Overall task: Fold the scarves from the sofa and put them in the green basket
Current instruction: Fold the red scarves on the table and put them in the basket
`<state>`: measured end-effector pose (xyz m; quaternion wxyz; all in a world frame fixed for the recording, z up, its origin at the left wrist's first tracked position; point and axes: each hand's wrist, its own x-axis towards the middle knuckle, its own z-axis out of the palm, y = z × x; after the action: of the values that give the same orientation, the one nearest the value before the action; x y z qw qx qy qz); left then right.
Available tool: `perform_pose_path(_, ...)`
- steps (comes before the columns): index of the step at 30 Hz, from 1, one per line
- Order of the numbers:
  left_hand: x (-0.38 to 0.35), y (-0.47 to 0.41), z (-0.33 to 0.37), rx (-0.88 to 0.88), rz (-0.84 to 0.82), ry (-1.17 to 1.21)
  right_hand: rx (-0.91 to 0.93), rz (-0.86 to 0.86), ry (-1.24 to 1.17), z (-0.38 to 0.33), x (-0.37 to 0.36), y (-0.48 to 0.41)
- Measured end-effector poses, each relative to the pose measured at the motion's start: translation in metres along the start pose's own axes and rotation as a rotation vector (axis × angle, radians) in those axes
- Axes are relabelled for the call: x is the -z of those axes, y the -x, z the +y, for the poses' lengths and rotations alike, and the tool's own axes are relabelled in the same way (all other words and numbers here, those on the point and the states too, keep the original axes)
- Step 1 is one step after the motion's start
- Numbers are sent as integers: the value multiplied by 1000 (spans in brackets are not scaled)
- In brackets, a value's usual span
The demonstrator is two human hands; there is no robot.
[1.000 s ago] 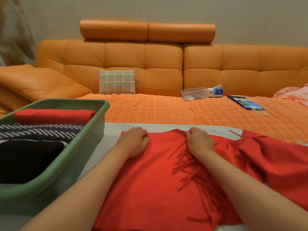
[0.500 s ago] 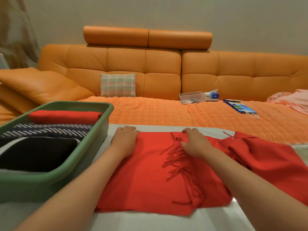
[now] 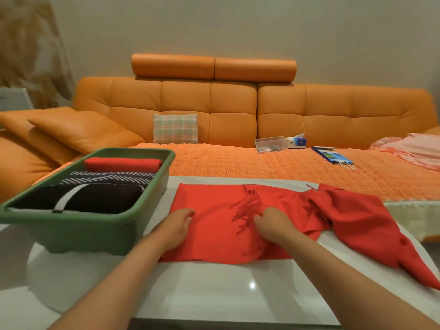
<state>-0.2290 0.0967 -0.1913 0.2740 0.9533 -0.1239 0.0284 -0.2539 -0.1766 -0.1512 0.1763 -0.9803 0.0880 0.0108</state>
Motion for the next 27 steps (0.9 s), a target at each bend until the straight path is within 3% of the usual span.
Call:
perform_pose_path(5, -3, 16, 0, -4, -139, -142, -29, 193, -8, 10, 3, 4)
perform_pose_path(10, -3, 22, 2, 34, -242, -422, -14, 131, 270, 23, -8, 8)
perform_pose_path(14, 4, 16, 10, 23, -239, -458, 282, 295, 399, 26, -7, 5)
perform_pose_path(16, 5, 9, 18, -45, -140, -433, 440, 225, 395, 30, -7, 0)
perform_pose_path(19, -2, -6, 29, -89, 1, -342, 352, 90, 354, 25, -5, -8)
perform_pose_path(23, -15, -31, 37, -129, 90, -364, 222, 268, 181, 7, 3, -36)
perform_pose_path(25, -19, -46, 40, -147, 98, -332, 131, 281, 49, -1, 4, -59)
perform_pose_path(27, -22, -60, 40, -151, 88, -289, 38, 245, 65, -7, 3, -84)
